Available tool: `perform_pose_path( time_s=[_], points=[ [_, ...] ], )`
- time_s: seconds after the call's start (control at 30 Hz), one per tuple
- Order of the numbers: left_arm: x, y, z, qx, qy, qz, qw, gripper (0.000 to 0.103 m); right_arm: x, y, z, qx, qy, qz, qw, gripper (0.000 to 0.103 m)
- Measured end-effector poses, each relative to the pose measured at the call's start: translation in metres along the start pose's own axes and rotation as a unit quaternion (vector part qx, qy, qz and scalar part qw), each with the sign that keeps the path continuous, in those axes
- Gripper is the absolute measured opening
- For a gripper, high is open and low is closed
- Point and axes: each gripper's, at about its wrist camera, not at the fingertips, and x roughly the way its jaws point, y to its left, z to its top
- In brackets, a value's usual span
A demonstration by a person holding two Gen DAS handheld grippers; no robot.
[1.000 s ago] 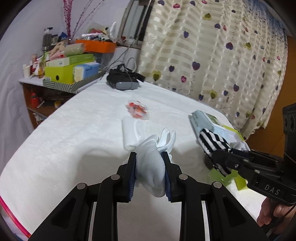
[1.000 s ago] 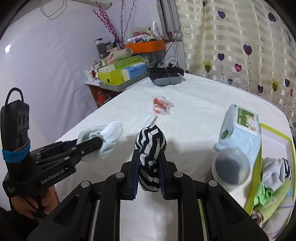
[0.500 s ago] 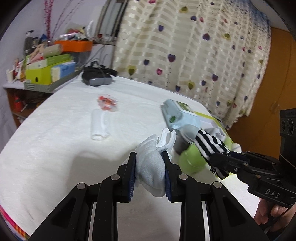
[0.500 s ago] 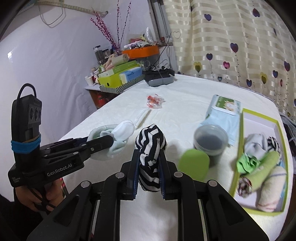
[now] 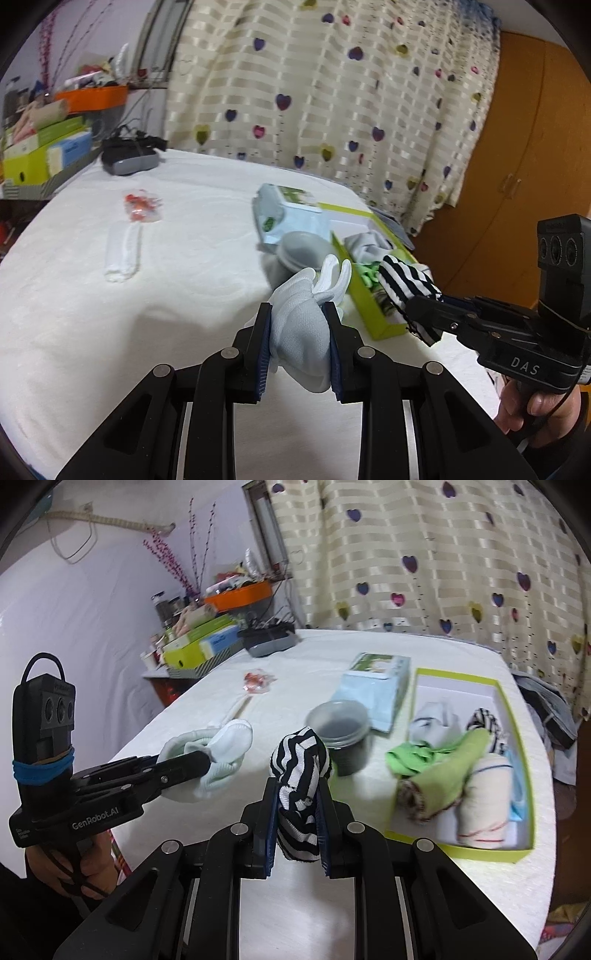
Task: Organize soft objects
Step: 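Lift the white sock and striped sock toward the white box, then lower the white sock and striped sock into the box with both grippers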
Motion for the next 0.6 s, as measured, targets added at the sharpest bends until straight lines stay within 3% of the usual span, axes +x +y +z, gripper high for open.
perform_pose_path(
  time_s=[0.6],
  points=[
    [0.044,-0.065,0.035,0.06,0.013,-0.036,0.9975,0.025,-0.027,-0.071,0.007,0.057,-0.038,-0.047,0.997,0.019]
  ],
)
